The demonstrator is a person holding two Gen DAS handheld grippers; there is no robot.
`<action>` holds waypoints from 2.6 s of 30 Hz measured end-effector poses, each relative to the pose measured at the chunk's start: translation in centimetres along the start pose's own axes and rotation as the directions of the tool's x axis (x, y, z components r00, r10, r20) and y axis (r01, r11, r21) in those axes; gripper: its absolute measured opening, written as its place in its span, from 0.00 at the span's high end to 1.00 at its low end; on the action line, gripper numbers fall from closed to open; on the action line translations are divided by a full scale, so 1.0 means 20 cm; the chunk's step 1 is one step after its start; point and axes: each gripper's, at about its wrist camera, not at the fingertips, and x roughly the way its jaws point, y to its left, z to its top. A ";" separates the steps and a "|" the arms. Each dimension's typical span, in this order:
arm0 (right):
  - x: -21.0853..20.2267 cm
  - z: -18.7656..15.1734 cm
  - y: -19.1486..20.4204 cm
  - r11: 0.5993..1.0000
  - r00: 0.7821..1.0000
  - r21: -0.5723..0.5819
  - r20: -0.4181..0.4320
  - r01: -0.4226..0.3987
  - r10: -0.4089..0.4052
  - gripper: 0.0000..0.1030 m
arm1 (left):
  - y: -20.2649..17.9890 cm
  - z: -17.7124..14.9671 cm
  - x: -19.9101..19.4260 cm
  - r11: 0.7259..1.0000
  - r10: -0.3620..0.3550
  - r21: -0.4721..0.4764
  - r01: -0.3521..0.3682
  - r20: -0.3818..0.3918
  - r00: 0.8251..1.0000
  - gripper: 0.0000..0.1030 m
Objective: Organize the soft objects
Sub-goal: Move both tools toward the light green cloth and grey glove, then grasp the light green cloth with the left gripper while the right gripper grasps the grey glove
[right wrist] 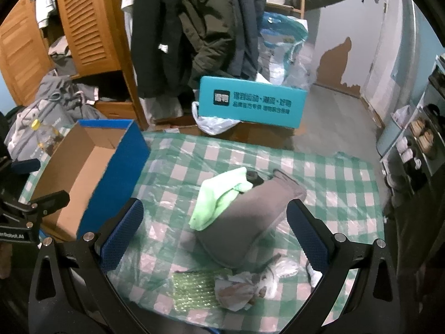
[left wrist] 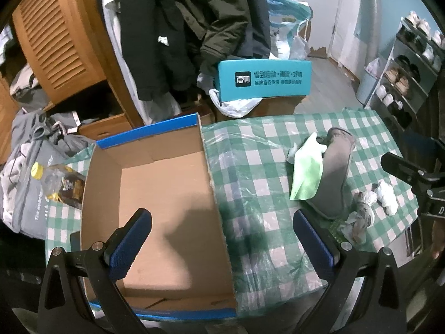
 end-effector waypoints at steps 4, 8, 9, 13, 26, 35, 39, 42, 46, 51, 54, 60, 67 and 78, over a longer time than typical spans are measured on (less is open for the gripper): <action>0.02 0.01 -0.06 1.000 1.000 0.017 -0.016 0.014 -0.014 0.02 | -0.06 0.04 0.00 0.999 -0.008 0.031 0.008 0.005 1.000 0.01; 0.05 0.02 -0.12 0.999 0.999 0.044 -0.042 0.030 -0.028 0.02 | -0.12 0.11 0.03 0.998 -0.024 0.058 0.024 -0.011 1.000 0.01; 0.06 0.03 -0.13 0.998 0.998 0.048 -0.050 0.037 -0.035 0.02 | -0.13 0.13 0.05 0.998 -0.028 0.063 0.029 -0.019 0.999 0.01; 0.06 0.05 -0.18 0.996 0.996 0.051 -0.067 0.069 -0.066 0.02 | -0.18 0.18 0.09 0.996 -0.035 0.081 0.038 -0.038 0.999 0.01; 0.14 0.13 -0.42 0.985 0.985 0.136 -0.153 0.104 -0.083 0.02 | -0.36 0.41 0.26 0.983 -0.046 0.171 0.063 -0.104 0.994 0.01; 0.30 0.17 -0.54 0.970 0.972 0.216 -0.228 0.107 -0.057 0.02 | -0.48 0.46 0.50 0.978 -0.049 0.192 0.082 -0.171 0.984 0.01; 0.37 0.14 -0.58 0.961 0.967 0.255 -0.252 0.109 -0.042 0.02 | -0.52 0.45 0.64 0.978 -0.063 0.181 0.104 -0.219 0.974 0.01; 0.43 0.10 -0.59 0.955 0.963 0.275 -0.268 0.110 -0.034 0.02 | -0.54 0.44 0.72 0.978 -0.065 0.179 0.112 -0.246 0.967 0.01; 0.52 0.05 -0.60 0.950 0.953 0.286 -0.302 0.122 -0.031 0.02 | -0.57 0.42 0.81 0.976 -0.064 0.181 0.117 -0.273 0.960 0.01; 0.57 0.01 -0.61 0.944 0.946 0.302 -0.324 0.131 -0.027 0.02 | -0.61 0.42 0.90 0.974 -0.076 0.183 0.134 -0.296 0.952 0.01; 0.59 0.00 -0.62 0.941 0.943 0.314 -0.332 0.128 -0.018 0.02 | -0.63 0.41 0.95 0.970 -0.092 0.186 0.157 -0.318 0.944 0.01; 0.61 -0.01 -0.61 0.944 0.939 0.302 -0.344 0.134 -0.023 0.02 | -0.67 0.40 1.02 0.964 -0.142 0.165 0.208 -0.340 0.929 0.01; 0.64 -0.02 -0.61 0.946 0.934 0.294 -0.356 0.133 -0.021 0.02 | -0.66 0.39 1.05 0.956 -0.210 0.118 0.270 -0.370 0.905 0.47; 0.66 -0.02 -0.59 0.948 0.932 0.291 -0.363 0.132 -0.018 0.02 | -0.64 0.38 1.01 0.952 -0.240 0.093 0.291 -0.361 0.901 0.84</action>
